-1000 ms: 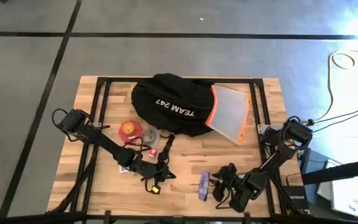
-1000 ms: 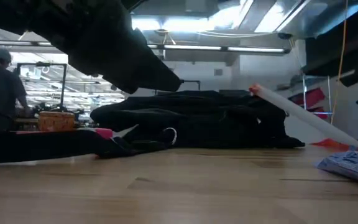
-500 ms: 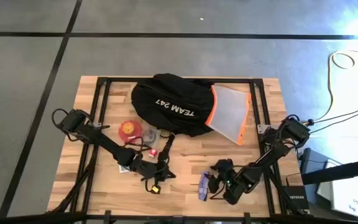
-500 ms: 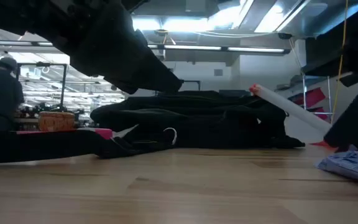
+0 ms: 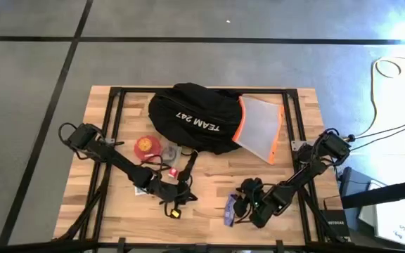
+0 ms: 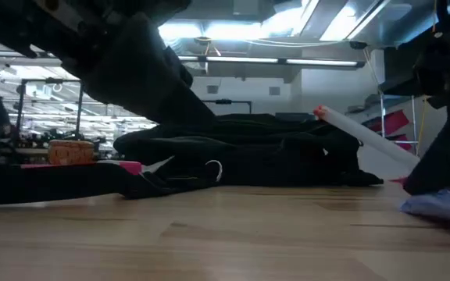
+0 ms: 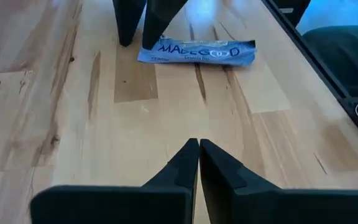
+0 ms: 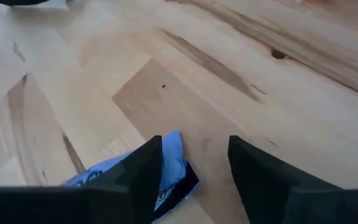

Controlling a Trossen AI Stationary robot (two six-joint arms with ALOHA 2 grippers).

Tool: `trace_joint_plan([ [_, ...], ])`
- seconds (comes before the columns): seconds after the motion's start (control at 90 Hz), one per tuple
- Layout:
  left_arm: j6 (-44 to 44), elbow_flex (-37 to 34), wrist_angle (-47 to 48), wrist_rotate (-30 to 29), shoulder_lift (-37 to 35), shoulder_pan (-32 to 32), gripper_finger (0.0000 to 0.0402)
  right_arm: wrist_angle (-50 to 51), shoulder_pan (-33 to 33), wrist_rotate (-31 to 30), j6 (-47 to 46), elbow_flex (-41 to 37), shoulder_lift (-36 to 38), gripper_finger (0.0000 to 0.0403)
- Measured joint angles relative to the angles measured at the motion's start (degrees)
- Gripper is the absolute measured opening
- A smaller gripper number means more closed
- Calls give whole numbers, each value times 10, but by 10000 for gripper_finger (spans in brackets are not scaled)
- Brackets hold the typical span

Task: Unpack backpack
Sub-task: Move the blue chocolate bar to the center of the table

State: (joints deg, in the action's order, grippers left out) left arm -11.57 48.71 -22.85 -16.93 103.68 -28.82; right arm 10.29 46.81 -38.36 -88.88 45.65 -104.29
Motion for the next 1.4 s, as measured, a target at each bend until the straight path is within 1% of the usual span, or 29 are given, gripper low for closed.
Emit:
trace_joint_plan([
  [0.211,0,0,0,0,0,0,0,-10,0,13,12,1,0,104],
  [0.333,0,0,0,0,0,0,0,-26,0,25,41,1,0,67],
  [0.456,0,0,0,0,0,0,0,-43,1,30,77,1,-1,16],
  [0.5,0,0,0,0,0,0,0,-46,1,30,84,1,-1,7],
  [0.7,0,0,0,0,0,0,0,-49,1,19,83,1,-1,1],
  [0.767,2,0,-1,12,0,0,0,-48,0,18,88,6,-1,0],
  [0.833,2,0,-4,26,0,0,0,-52,-1,17,102,14,-2,0],
  [0.967,-5,0,-3,29,-1,0,0,-57,-7,-2,138,36,-2,0],
  [1.144,-5,0,0,30,-9,-1,0,-58,-31,-4,209,72,-2,0],
  [1.267,-3,0,-1,32,-11,-2,0,-42,-47,32,264,94,-1,0],
  [1.344,-3,0,2,35,-11,-4,0,-2,-50,60,266,103,0,1],
  [1.4,-2,0,4,35,-11,-5,0,22,-50,70,261,112,0,5],
])
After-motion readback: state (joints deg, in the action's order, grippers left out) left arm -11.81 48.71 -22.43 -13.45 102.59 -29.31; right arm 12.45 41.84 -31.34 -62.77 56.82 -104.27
